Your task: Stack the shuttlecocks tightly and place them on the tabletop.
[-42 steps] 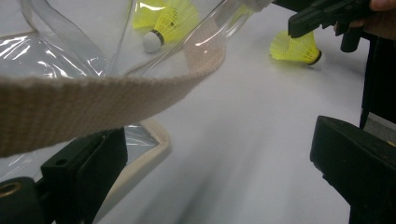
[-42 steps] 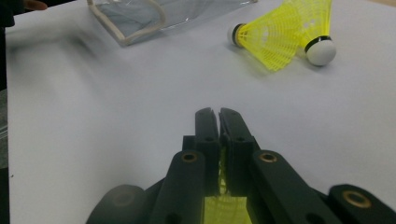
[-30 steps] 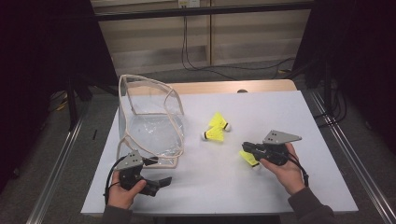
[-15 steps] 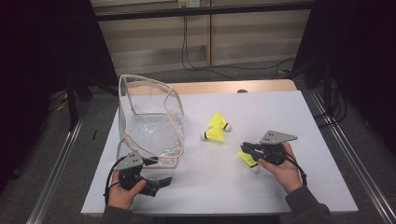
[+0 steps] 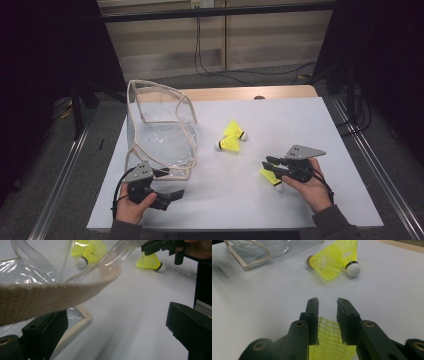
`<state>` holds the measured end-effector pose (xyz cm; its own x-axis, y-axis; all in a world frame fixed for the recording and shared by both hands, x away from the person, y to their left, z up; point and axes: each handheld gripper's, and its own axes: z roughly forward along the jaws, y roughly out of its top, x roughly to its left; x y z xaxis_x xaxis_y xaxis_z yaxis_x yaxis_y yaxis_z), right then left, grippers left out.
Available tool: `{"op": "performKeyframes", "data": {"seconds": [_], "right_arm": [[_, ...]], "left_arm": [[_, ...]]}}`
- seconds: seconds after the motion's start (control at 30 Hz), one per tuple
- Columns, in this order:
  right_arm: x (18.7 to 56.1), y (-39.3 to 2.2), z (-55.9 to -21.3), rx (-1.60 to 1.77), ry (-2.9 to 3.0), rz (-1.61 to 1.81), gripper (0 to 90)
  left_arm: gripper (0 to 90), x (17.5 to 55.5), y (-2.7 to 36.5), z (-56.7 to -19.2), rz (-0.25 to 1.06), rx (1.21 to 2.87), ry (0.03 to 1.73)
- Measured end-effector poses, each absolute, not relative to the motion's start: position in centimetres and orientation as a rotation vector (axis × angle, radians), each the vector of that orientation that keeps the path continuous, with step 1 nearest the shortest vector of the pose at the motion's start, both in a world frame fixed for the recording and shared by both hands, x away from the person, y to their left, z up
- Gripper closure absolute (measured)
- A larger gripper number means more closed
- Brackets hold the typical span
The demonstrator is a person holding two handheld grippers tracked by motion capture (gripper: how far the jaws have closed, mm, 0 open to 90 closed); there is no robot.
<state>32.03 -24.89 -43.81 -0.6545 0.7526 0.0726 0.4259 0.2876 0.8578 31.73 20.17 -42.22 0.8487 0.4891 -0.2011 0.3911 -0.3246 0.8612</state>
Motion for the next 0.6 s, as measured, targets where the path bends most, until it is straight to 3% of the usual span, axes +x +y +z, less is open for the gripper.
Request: {"op": "performKeyframes", "data": {"seconds": [0.37,0.6], "right_arm": [[32.1,-24.3,-43.3,1.033,2.252,1.317,56.2],[32.0,-23.4,-43.1,0.974,2.310,1.294,55.3]], "left_arm": [[4.1,31.7,20.2,-42.2,0.113,1.955,0.649],[4.1,31.7,20.2,-42.2,0.115,1.956,0.649]]}}
